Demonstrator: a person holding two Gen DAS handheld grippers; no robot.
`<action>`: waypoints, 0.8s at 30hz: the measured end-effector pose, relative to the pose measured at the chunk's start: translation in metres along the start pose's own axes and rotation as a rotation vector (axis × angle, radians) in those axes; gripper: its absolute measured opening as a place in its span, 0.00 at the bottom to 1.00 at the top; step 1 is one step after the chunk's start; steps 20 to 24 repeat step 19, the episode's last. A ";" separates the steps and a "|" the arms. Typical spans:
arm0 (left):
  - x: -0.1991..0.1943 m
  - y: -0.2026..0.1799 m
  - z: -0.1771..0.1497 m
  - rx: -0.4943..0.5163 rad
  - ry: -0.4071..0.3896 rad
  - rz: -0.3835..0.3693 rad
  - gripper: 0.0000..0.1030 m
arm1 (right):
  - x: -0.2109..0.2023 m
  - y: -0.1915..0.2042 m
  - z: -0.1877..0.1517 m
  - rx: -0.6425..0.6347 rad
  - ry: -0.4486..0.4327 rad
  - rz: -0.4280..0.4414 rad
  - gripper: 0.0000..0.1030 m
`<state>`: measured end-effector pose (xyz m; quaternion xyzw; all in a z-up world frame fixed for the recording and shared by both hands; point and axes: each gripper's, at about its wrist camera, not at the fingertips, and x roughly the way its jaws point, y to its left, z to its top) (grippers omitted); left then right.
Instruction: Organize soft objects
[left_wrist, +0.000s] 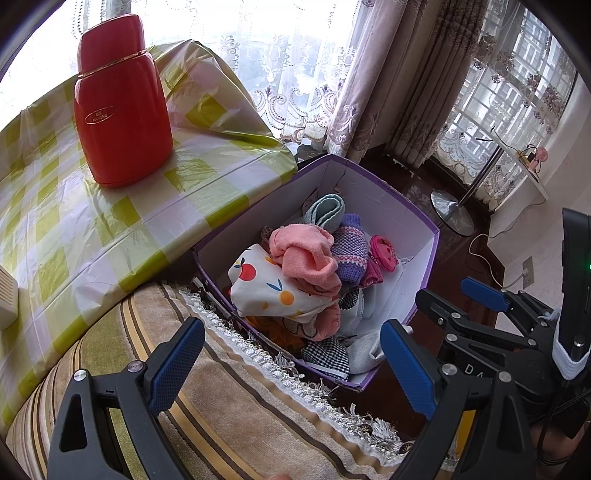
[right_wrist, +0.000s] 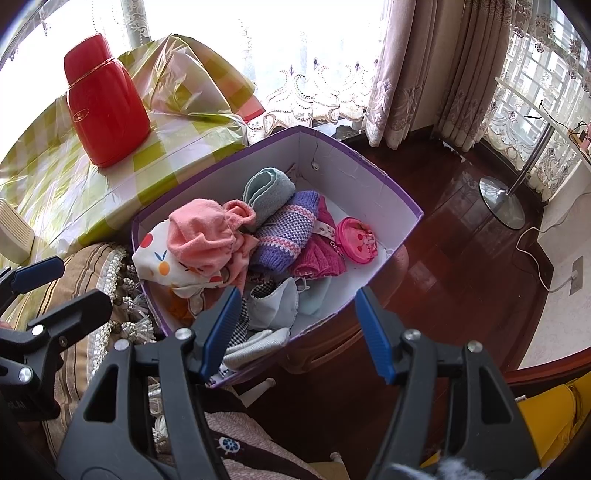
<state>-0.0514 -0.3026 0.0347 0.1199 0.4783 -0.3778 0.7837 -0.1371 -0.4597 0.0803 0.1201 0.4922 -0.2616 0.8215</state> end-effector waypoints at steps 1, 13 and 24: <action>0.000 0.000 0.000 0.000 0.000 0.000 0.94 | 0.000 0.000 0.000 0.000 0.000 0.000 0.66; 0.000 -0.001 -0.001 0.010 -0.004 0.000 0.94 | 0.001 -0.001 0.000 0.001 0.001 -0.001 0.66; -0.013 -0.010 -0.004 0.080 -0.086 -0.006 0.94 | -0.001 0.000 -0.001 -0.001 -0.004 -0.005 0.66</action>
